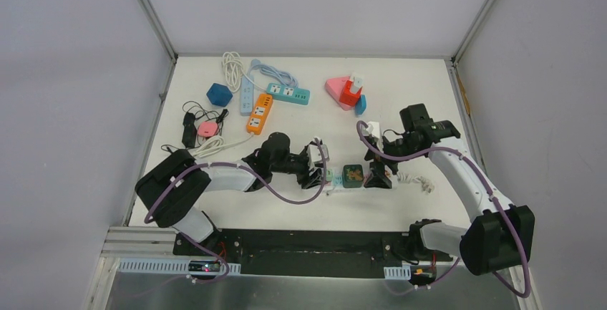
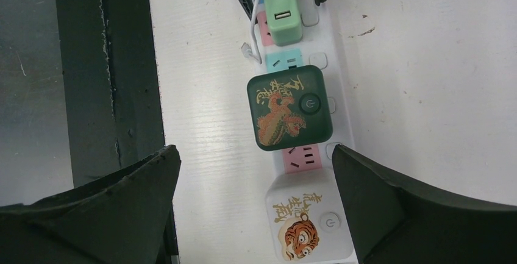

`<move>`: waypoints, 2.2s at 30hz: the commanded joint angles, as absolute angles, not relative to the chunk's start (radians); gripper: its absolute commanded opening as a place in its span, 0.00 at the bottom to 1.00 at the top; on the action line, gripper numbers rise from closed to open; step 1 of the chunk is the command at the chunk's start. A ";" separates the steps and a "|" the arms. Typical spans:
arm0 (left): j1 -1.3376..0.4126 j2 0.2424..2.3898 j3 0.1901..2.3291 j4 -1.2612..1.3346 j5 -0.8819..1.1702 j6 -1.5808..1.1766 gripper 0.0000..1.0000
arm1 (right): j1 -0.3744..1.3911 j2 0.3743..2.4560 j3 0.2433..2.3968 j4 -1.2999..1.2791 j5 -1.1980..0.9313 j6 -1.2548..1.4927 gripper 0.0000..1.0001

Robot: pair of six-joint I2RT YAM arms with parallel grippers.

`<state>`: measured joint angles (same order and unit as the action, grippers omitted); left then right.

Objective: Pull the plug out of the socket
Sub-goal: Move the socket to the center of the board, then remove the plug from the socket.

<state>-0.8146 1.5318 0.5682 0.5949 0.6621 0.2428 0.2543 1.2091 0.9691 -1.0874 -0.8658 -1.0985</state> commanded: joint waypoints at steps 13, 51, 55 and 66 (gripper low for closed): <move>-0.836 1.610 0.620 0.711 0.727 0.164 0.00 | 0.329 1.218 0.887 -0.836 -0.757 -1.097 1.00; -0.887 1.580 0.520 0.746 0.605 0.140 0.00 | 0.480 1.327 0.796 -0.732 -0.602 -1.216 0.26; -0.840 1.661 0.509 0.936 0.725 -0.059 0.00 | 0.482 1.327 0.793 -0.735 -0.599 -1.216 0.24; -0.931 1.528 0.516 0.651 0.468 0.219 0.00 | 0.486 1.326 0.793 -0.728 -0.587 -1.209 0.22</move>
<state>-0.9039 1.5864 0.4831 0.8391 0.5522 0.1181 0.4789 1.3064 0.7937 -0.7284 -0.6342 -1.1885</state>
